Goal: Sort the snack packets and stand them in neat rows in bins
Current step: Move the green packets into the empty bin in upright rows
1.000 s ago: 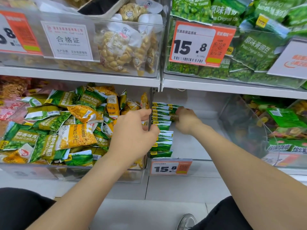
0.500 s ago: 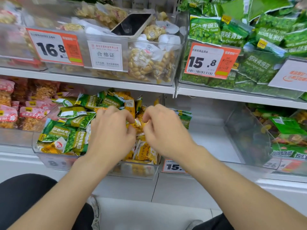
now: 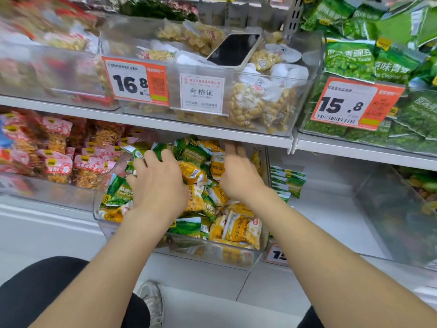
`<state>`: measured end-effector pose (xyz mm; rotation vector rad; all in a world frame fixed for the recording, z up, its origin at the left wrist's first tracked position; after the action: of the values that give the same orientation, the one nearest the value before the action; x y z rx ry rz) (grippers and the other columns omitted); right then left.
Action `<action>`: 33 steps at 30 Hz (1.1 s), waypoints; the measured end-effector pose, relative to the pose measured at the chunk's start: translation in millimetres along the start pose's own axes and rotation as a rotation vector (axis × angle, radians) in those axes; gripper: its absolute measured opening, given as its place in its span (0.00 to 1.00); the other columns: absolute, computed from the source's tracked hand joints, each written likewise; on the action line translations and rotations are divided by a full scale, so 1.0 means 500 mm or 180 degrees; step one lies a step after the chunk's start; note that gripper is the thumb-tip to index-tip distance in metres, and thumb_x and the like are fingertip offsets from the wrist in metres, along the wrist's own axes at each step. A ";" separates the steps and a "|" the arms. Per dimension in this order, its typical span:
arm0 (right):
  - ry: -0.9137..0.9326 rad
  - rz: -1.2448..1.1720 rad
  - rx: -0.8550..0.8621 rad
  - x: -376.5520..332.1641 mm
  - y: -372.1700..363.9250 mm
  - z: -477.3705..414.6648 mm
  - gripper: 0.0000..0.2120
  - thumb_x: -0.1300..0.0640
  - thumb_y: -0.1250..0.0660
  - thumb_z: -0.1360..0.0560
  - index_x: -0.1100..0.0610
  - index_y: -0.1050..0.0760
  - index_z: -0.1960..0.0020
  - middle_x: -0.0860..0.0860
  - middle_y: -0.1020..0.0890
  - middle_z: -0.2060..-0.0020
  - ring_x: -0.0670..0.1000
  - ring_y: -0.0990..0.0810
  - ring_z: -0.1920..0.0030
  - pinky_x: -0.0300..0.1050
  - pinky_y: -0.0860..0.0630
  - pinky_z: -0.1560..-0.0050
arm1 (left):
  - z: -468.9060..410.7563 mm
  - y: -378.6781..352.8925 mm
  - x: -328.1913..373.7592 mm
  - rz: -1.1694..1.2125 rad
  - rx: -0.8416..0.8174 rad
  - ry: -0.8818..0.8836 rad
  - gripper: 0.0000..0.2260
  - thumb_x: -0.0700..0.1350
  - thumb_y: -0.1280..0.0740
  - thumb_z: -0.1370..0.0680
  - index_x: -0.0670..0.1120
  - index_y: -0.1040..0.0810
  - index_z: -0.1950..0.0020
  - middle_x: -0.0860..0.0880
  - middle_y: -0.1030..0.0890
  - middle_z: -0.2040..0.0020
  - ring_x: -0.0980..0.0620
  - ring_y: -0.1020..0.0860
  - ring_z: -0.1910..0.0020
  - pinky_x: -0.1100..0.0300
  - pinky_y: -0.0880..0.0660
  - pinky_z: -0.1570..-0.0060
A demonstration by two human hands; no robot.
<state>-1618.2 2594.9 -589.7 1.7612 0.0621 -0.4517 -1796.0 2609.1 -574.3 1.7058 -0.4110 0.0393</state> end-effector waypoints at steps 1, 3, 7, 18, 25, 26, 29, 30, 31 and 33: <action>-0.0041 0.0032 -0.0017 0.004 0.000 -0.003 0.45 0.67 0.30 0.26 0.55 0.51 0.16 0.62 0.34 0.29 0.70 0.21 0.39 0.62 0.21 0.42 | 0.000 0.001 -0.001 0.0026 0.0037 -0.0012 0.19 0.40 0.32 0.24 0.42 0.33 0.35 0.37 0.32 0.34 0.33 0.33 0.34 0.38 0.32 0.43; -0.0055 0.0146 -0.0045 0.007 0.001 -0.003 0.46 0.66 0.28 0.27 0.54 0.50 0.17 0.62 0.33 0.31 0.69 0.20 0.41 0.59 0.21 0.44 | 0.000 0.002 -0.003 0.0058 0.0076 -0.0024 0.19 0.37 0.32 0.25 0.43 0.33 0.37 0.38 0.32 0.36 0.34 0.34 0.36 0.41 0.34 0.48; -0.0130 0.0077 0.0090 0.017 0.012 0.003 0.35 0.66 0.28 0.26 0.58 0.37 0.22 0.63 0.30 0.34 0.68 0.20 0.41 0.57 0.21 0.43 | 0.004 0.012 0.000 0.0122 0.0252 -0.0146 0.20 0.35 0.30 0.26 0.42 0.30 0.36 0.40 0.31 0.38 0.35 0.32 0.37 0.41 0.32 0.48; 0.0084 0.0430 0.0459 -0.006 0.051 0.081 0.18 0.75 0.32 0.27 0.62 0.19 0.40 0.57 0.25 0.44 0.63 0.20 0.46 0.53 0.23 0.51 | 0.044 0.052 0.034 0.0670 0.0797 -0.0867 0.28 0.19 0.34 0.36 0.40 0.19 0.41 0.44 0.26 0.49 0.40 0.26 0.51 0.47 0.28 0.59; 0.0282 0.1080 0.0459 -0.017 0.058 0.092 0.15 0.73 0.29 0.27 0.59 0.18 0.46 0.55 0.25 0.52 0.61 0.21 0.49 0.51 0.28 0.58 | 0.058 0.076 0.041 0.1103 0.1232 -0.1043 0.19 0.27 0.29 0.26 0.46 0.14 0.42 0.48 0.18 0.43 0.43 0.22 0.42 0.50 0.25 0.43; 0.0322 0.1208 0.0576 -0.022 0.065 0.093 0.12 0.70 0.28 0.27 0.57 0.18 0.47 0.55 0.24 0.52 0.60 0.22 0.49 0.50 0.30 0.58 | 0.061 0.077 0.043 0.1287 0.1217 -0.1028 0.16 0.31 0.29 0.23 0.50 0.14 0.43 0.51 0.17 0.45 0.45 0.21 0.42 0.51 0.25 0.41; 0.0399 0.0966 0.0930 -0.027 0.098 0.109 0.06 0.58 0.29 0.24 0.55 0.20 0.47 0.53 0.22 0.51 0.57 0.25 0.47 0.49 0.26 0.54 | 0.058 0.070 0.040 0.1722 0.1057 -0.0835 0.13 0.39 0.29 0.19 0.58 0.17 0.45 0.61 0.17 0.52 0.50 0.19 0.44 0.43 0.24 0.39; 0.0433 0.0745 0.0987 -0.028 0.109 0.121 0.05 0.55 0.31 0.23 0.54 0.22 0.48 0.51 0.23 0.52 0.55 0.25 0.47 0.49 0.25 0.53 | 0.059 0.071 0.041 0.1856 0.1030 -0.0839 0.13 0.39 0.29 0.19 0.59 0.18 0.45 0.63 0.18 0.54 0.53 0.19 0.46 0.47 0.24 0.39; 0.0442 0.0507 0.1027 -0.028 0.120 0.134 0.05 0.53 0.33 0.23 0.54 0.24 0.50 0.49 0.23 0.54 0.53 0.25 0.50 0.49 0.25 0.54 | 0.060 0.075 0.045 0.2015 0.1012 -0.0882 0.12 0.39 0.29 0.19 0.58 0.18 0.45 0.64 0.18 0.55 0.58 0.19 0.47 0.58 0.24 0.40; 0.0341 -0.0161 0.1029 -0.021 0.140 0.159 0.05 0.52 0.34 0.23 0.52 0.29 0.53 0.47 0.23 0.63 0.49 0.24 0.59 0.49 0.27 0.62 | 0.065 0.087 0.054 0.2326 0.0990 -0.0999 0.10 0.38 0.30 0.18 0.54 0.17 0.45 0.64 0.18 0.53 0.66 0.21 0.47 0.75 0.30 0.48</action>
<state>-1629.5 2504.4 -534.6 2.1052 0.1148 -0.4208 -1789.9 2566.1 -532.2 1.7813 -1.3031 0.3870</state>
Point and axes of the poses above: each hand's wrist, its own z-axis away from the middle knuckle, its own y-axis out of the back of the hand, x = y × z, the point moved 7 cm from there along -z, towards the middle knuckle
